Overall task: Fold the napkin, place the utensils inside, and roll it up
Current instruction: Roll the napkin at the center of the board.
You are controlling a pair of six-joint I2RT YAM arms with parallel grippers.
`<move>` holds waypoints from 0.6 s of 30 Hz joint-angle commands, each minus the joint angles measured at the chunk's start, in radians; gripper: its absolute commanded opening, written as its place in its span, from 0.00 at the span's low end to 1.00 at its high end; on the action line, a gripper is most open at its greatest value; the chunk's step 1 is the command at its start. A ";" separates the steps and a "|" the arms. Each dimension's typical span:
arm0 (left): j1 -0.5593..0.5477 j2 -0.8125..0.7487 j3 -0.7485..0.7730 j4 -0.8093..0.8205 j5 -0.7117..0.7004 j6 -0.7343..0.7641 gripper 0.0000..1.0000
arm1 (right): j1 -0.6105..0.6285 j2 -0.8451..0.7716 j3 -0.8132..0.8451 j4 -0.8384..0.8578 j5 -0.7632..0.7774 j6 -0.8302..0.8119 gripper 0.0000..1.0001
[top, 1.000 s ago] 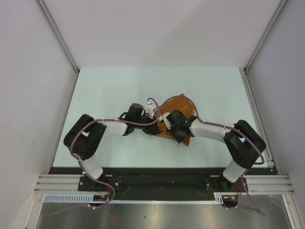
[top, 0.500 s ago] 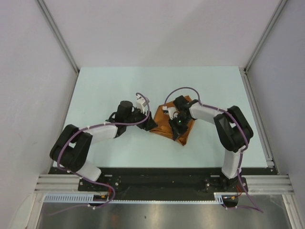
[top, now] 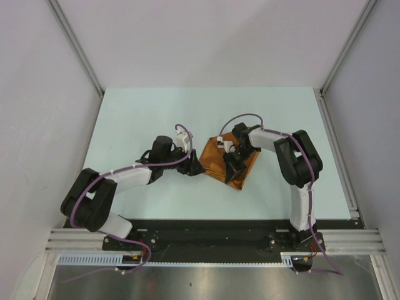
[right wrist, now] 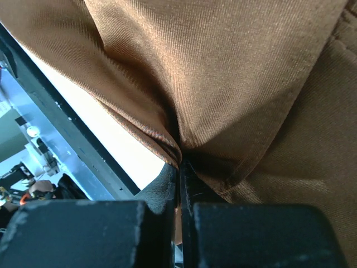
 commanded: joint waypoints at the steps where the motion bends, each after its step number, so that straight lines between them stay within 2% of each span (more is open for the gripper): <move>1: 0.002 -0.026 -0.009 -0.036 0.090 -0.100 0.67 | 0.006 0.040 0.008 0.012 0.008 -0.031 0.00; 9: -0.007 0.006 0.027 -0.150 0.191 -0.126 0.68 | 0.004 0.052 0.003 0.025 0.000 -0.027 0.00; 14: -0.035 0.101 0.028 -0.057 0.248 -0.175 0.69 | 0.004 0.052 -0.001 0.024 0.000 -0.028 0.00; 18: -0.035 0.146 0.039 0.048 0.237 -0.206 0.69 | 0.006 0.051 -0.013 0.029 0.001 -0.028 0.00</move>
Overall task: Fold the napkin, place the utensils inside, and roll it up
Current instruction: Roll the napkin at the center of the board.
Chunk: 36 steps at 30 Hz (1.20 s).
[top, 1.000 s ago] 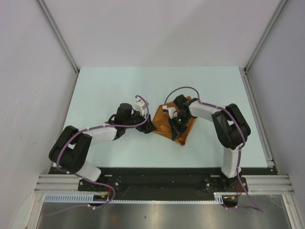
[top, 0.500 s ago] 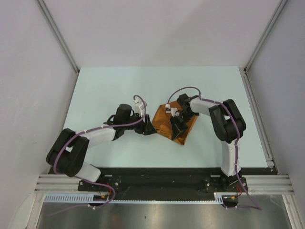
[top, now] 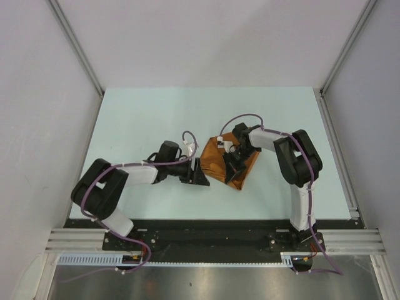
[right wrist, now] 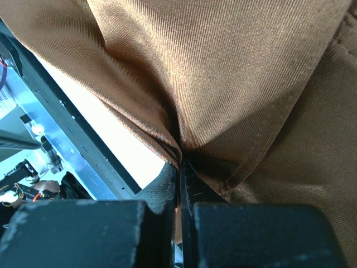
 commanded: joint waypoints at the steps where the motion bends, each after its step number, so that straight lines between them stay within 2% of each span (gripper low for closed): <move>1: -0.006 0.045 0.052 0.147 0.035 -0.053 0.69 | 0.011 0.041 -0.016 0.032 0.027 -0.021 0.00; 5: -0.006 0.077 0.073 0.225 0.026 -0.095 0.69 | 0.013 0.039 -0.020 0.035 0.026 -0.019 0.00; 14: -0.004 0.162 0.135 0.271 0.027 -0.099 0.69 | 0.013 0.050 -0.022 0.035 0.029 -0.017 0.00; 24: 0.000 0.232 0.155 0.358 0.029 -0.102 0.68 | 0.013 0.068 -0.019 0.033 0.027 -0.017 0.00; 34: 0.015 0.306 0.135 0.377 0.024 -0.082 0.67 | 0.010 0.039 -0.037 0.046 0.004 -0.005 0.00; 36: 0.015 0.310 0.123 0.388 0.020 -0.079 0.67 | 0.008 0.021 -0.043 0.058 0.004 0.009 0.09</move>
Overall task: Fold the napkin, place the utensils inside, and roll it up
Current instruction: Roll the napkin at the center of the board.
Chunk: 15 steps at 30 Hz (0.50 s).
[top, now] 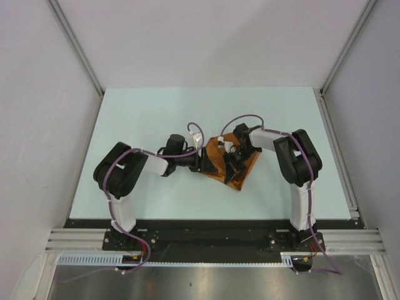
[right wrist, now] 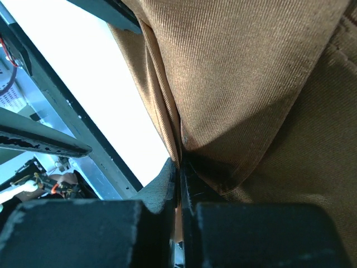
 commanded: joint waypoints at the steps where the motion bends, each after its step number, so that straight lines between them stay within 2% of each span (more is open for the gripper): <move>1: 0.009 0.022 -0.023 0.039 0.000 0.024 0.67 | 0.016 -0.018 -0.044 0.063 0.032 0.019 0.15; 2: 0.009 0.026 -0.029 0.042 -0.003 0.029 0.67 | 0.010 -0.030 -0.045 0.070 0.029 0.028 0.30; 4: 0.009 0.041 -0.041 0.044 -0.008 0.035 0.66 | 0.005 -0.085 -0.050 0.087 0.020 0.048 0.39; 5: 0.011 0.048 -0.044 0.050 -0.007 0.035 0.66 | 0.002 -0.110 -0.059 0.095 0.021 0.059 0.47; 7: 0.009 0.061 -0.052 0.061 -0.003 0.032 0.66 | -0.006 -0.157 -0.071 0.118 0.036 0.079 0.55; 9: 0.009 0.065 -0.057 0.072 -0.003 0.029 0.66 | -0.024 -0.248 -0.113 0.145 0.082 0.117 0.58; 11: 0.009 0.062 -0.060 0.072 -0.008 0.027 0.66 | -0.038 -0.361 -0.159 0.162 0.124 0.165 0.65; 13: 0.009 0.060 -0.061 0.070 -0.010 0.029 0.66 | -0.047 -0.450 -0.241 0.185 0.185 0.193 0.66; 15: 0.009 0.060 -0.060 0.069 -0.008 0.032 0.66 | -0.047 -0.585 -0.336 0.222 0.246 0.248 0.74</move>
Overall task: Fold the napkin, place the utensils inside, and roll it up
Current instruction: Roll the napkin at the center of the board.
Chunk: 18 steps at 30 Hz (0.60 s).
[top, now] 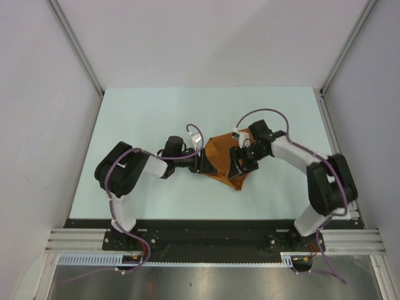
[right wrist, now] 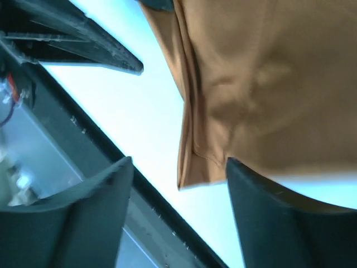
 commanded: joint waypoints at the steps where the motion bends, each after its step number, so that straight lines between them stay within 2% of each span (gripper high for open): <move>1: 0.003 0.039 -0.025 -0.039 -0.034 0.031 0.65 | -0.011 -0.263 -0.155 0.091 0.160 0.131 0.78; 2: 0.003 0.040 -0.025 -0.042 -0.034 0.031 0.65 | -0.009 -0.309 -0.190 0.107 0.185 0.149 0.87; 5: 0.003 0.043 -0.023 -0.042 -0.031 0.033 0.65 | -0.006 -0.426 -0.291 0.151 0.246 0.212 0.93; 10: 0.004 0.040 -0.019 -0.054 -0.028 0.040 0.65 | 0.069 -0.500 -0.374 0.214 0.340 0.289 0.95; 18: 0.004 0.039 -0.017 -0.071 -0.029 0.047 0.65 | 0.161 -0.394 -0.390 0.308 0.423 0.324 0.92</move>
